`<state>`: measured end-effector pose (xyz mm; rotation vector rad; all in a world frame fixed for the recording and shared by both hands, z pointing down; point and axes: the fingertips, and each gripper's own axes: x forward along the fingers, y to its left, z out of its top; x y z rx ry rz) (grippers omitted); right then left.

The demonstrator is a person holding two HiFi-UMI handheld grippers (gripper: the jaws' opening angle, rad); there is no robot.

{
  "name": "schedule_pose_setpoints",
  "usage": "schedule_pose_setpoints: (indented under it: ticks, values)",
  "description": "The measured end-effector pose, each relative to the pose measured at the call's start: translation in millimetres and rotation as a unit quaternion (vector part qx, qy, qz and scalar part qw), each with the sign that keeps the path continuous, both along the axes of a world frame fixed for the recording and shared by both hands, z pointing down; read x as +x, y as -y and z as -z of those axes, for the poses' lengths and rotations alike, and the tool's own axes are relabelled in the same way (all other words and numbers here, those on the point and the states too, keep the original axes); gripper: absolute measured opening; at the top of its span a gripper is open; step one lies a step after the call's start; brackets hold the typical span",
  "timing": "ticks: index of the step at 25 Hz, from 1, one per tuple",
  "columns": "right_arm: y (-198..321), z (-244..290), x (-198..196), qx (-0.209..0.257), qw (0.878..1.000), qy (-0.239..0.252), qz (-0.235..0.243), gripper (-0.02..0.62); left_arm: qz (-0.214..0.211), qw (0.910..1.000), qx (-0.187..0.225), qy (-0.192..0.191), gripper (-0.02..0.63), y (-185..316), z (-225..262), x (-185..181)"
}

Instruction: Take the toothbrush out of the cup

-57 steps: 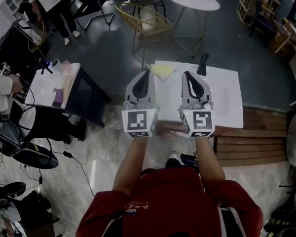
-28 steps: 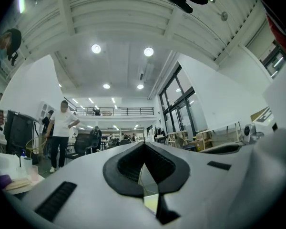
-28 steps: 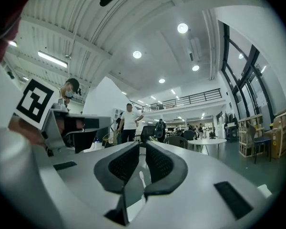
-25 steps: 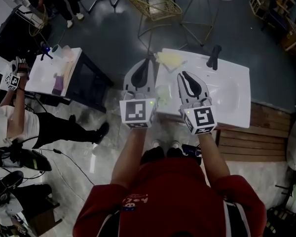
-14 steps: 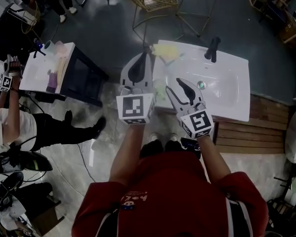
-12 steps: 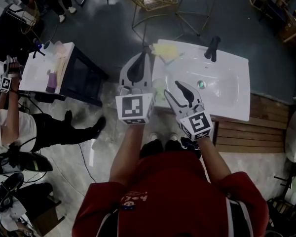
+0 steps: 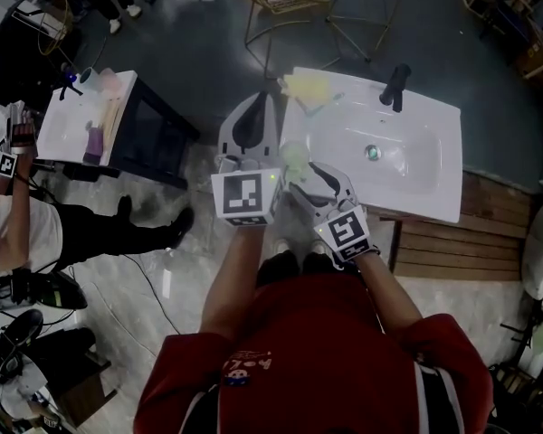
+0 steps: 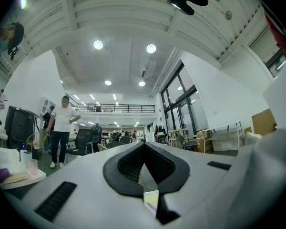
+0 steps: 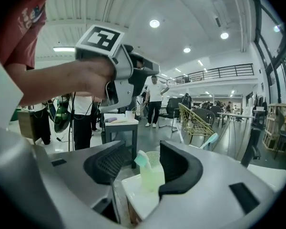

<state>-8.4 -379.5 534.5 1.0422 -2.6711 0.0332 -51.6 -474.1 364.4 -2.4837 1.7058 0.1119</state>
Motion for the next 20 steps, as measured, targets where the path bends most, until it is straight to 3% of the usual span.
schedule_pose_setpoints:
  ticks: [13, 20]
  values:
    - [12, -41, -8, -0.021, 0.999, -0.039, -0.008, 0.214, 0.009, 0.9999, -0.007, 0.006, 0.028, 0, -7, -8]
    - [18, -45, -8, -0.016, 0.999, -0.046, -0.020, 0.143, 0.008, 0.9999, -0.011, 0.005, 0.028, 2, -11, -9]
